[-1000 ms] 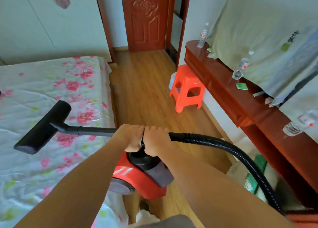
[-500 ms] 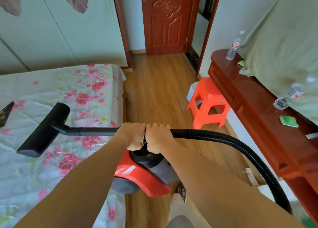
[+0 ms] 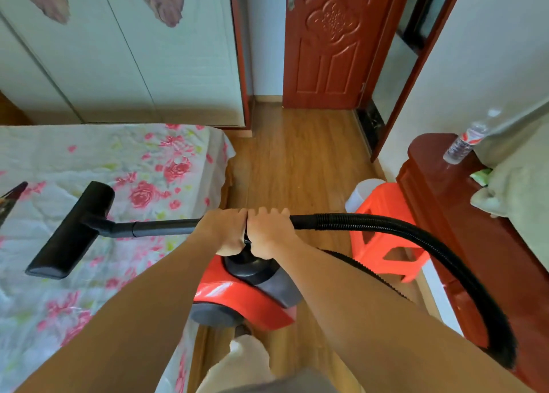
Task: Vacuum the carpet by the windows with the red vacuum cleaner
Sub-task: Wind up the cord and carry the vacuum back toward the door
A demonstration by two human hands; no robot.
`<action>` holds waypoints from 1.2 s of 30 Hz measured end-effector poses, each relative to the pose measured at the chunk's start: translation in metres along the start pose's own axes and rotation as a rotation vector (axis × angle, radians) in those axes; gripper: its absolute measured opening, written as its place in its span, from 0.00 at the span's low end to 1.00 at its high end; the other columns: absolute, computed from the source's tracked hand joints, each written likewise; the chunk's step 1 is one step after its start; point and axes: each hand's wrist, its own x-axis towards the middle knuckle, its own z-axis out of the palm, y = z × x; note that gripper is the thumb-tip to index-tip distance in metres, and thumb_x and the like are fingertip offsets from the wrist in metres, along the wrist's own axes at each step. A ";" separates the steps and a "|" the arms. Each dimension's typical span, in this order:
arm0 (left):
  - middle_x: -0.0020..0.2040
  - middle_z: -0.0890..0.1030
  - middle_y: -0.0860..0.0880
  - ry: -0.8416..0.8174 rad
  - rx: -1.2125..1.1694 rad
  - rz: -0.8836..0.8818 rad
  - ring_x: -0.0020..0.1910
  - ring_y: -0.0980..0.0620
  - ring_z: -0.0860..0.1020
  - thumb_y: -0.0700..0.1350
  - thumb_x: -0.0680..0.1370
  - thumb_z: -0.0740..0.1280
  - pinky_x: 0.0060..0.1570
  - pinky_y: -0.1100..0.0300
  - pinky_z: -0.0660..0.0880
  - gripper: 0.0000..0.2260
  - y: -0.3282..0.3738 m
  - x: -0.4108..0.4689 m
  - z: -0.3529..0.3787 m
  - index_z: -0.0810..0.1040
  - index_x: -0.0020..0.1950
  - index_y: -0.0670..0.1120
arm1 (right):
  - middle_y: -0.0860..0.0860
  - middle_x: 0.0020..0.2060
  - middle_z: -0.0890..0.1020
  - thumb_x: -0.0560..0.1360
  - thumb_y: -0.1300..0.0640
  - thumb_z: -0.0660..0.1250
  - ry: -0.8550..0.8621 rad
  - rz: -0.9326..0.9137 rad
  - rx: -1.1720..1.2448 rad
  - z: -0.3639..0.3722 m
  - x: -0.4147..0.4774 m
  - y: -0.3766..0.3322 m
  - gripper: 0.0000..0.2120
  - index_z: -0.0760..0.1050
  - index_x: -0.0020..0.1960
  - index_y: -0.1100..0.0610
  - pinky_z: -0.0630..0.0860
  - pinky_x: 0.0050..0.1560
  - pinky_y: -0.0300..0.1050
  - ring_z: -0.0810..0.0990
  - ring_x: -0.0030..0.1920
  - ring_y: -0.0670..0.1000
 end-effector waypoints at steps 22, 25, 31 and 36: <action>0.53 0.80 0.49 -0.032 -0.034 0.009 0.51 0.44 0.80 0.49 0.70 0.65 0.47 0.51 0.76 0.18 -0.189 0.438 -0.084 0.70 0.58 0.48 | 0.54 0.55 0.77 0.68 0.51 0.70 -0.062 0.008 0.013 -0.037 0.444 0.185 0.26 0.69 0.64 0.57 0.68 0.53 0.58 0.77 0.53 0.58; 0.53 0.80 0.48 -0.045 -0.035 -0.028 0.50 0.43 0.80 0.48 0.72 0.65 0.44 0.52 0.74 0.16 -0.196 0.502 -0.103 0.69 0.58 0.46 | 0.54 0.55 0.77 0.68 0.50 0.71 -0.041 -0.018 0.006 -0.042 0.500 0.228 0.26 0.69 0.64 0.56 0.68 0.54 0.58 0.77 0.54 0.58; 0.52 0.80 0.50 -0.016 -0.069 -0.099 0.50 0.45 0.79 0.49 0.72 0.66 0.47 0.51 0.74 0.18 -0.208 0.618 -0.162 0.71 0.61 0.48 | 0.54 0.56 0.76 0.69 0.49 0.71 -0.047 -0.062 -0.014 -0.080 0.606 0.315 0.28 0.68 0.66 0.55 0.67 0.58 0.59 0.76 0.57 0.58; 0.53 0.80 0.50 0.010 -0.100 -0.114 0.52 0.45 0.80 0.49 0.71 0.65 0.50 0.49 0.77 0.18 -0.234 0.717 -0.181 0.71 0.60 0.48 | 0.54 0.57 0.77 0.69 0.50 0.71 -0.050 -0.088 -0.046 -0.093 0.696 0.372 0.27 0.68 0.65 0.55 0.67 0.59 0.60 0.76 0.58 0.58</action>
